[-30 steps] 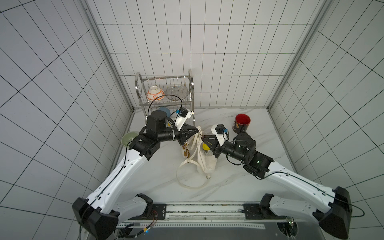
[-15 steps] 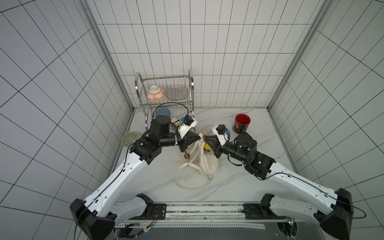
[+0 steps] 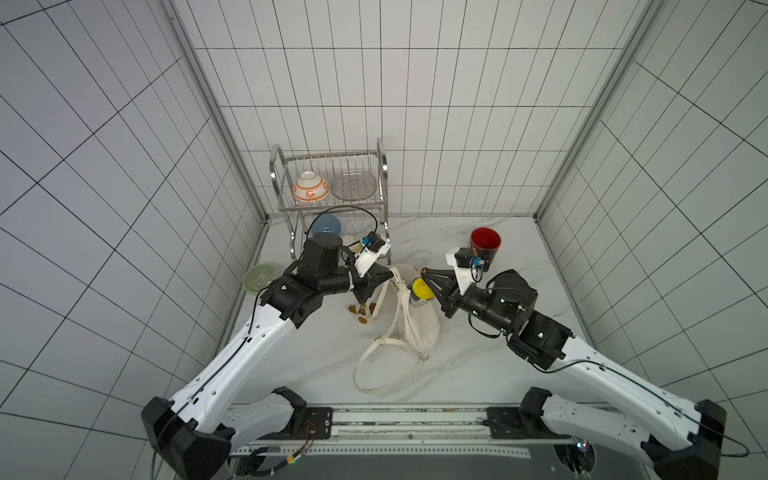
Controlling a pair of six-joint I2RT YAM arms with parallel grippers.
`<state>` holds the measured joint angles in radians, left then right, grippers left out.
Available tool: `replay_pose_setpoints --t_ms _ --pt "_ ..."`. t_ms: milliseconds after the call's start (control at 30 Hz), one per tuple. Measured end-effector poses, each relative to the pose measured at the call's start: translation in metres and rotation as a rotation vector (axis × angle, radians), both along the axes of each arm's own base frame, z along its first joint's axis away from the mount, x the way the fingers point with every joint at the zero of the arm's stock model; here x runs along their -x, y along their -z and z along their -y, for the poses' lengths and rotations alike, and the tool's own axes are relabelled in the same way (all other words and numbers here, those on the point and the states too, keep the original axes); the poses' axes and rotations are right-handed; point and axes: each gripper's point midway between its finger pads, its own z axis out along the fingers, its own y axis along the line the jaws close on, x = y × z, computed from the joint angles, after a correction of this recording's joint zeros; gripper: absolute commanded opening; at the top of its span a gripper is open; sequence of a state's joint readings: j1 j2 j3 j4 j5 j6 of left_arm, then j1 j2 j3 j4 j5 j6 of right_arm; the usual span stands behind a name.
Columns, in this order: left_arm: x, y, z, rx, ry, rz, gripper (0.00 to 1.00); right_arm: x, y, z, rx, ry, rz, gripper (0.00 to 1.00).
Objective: Remove the decoration from the bag
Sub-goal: Remove the decoration item from the bag, then place the decoration item at the center of the board.
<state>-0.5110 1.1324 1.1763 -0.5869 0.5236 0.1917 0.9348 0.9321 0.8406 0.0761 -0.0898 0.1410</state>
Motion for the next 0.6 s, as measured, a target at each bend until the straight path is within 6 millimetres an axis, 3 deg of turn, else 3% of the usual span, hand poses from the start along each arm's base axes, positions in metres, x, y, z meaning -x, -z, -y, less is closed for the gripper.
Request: replay_pose_setpoints --t_ms 133,267,433,600 --pt "-0.005 -0.005 -0.001 0.030 -0.026 -0.008 0.00 0.000 0.020 0.010 0.068 0.008 -0.056 0.23" --pt "-0.007 -0.020 0.005 0.104 -0.024 -0.017 0.00 -0.001 0.053 0.019 0.171 0.010 -0.146 0.25" --pt "-0.005 -0.030 0.027 0.194 0.046 -0.056 0.00 -0.003 0.095 0.025 0.290 0.005 -0.259 0.27" --pt "0.008 -0.016 0.057 0.202 0.139 -0.137 0.00 -0.005 0.112 0.026 0.323 0.003 -0.325 0.27"
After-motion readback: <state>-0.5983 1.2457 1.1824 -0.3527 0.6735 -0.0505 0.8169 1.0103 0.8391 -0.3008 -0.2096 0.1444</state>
